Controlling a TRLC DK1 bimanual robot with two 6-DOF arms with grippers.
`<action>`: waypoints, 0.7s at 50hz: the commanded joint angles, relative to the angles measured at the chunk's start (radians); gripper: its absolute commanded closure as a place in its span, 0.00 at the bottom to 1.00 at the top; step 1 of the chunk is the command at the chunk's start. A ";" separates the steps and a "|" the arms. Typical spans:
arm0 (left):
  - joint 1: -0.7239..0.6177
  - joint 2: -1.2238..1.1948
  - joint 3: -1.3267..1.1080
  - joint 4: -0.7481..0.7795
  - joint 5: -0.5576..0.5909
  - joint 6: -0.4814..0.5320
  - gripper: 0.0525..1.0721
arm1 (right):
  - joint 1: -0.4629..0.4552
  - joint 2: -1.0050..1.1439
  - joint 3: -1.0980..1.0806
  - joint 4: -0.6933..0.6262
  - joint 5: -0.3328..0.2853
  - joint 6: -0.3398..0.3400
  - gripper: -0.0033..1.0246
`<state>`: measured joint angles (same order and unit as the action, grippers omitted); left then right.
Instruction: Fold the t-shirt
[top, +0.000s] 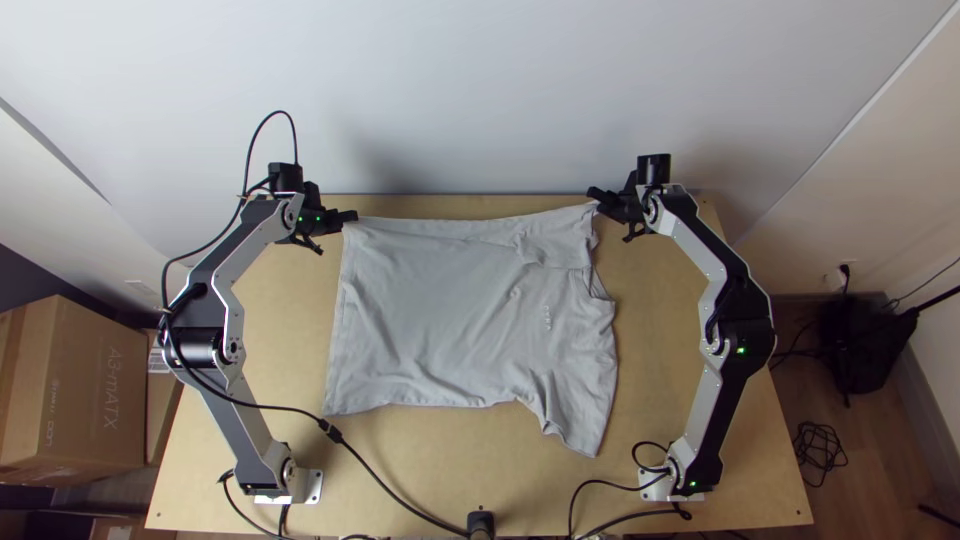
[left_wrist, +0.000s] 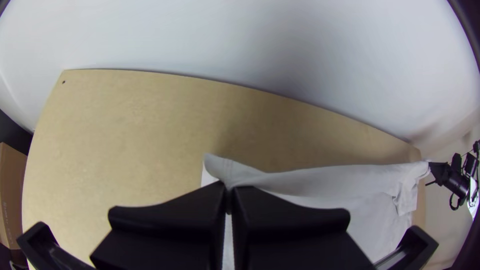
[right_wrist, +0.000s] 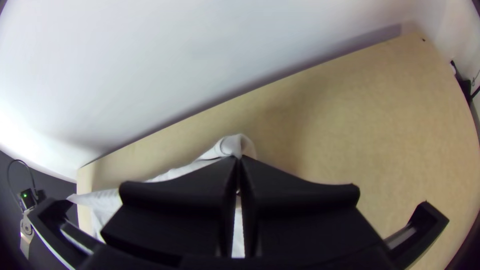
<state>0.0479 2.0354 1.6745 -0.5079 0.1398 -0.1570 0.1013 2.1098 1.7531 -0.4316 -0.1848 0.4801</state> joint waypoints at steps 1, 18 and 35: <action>0.001 -0.020 -0.045 -0.011 0.012 -0.009 0.98 | -0.014 -0.008 0.016 -0.062 -0.005 0.022 0.98; 0.007 -0.089 -0.197 0.043 0.018 0.002 0.98 | -0.017 -0.094 -0.112 -0.102 -0.005 0.020 0.98; 0.024 -0.175 -0.366 0.106 0.021 0.013 0.98 | -0.023 -0.189 -0.291 -0.101 -0.005 0.005 0.98</action>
<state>0.0589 1.9083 1.3586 -0.4152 0.1505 -0.1562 0.0872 1.9755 1.5234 -0.5251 -0.1921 0.4866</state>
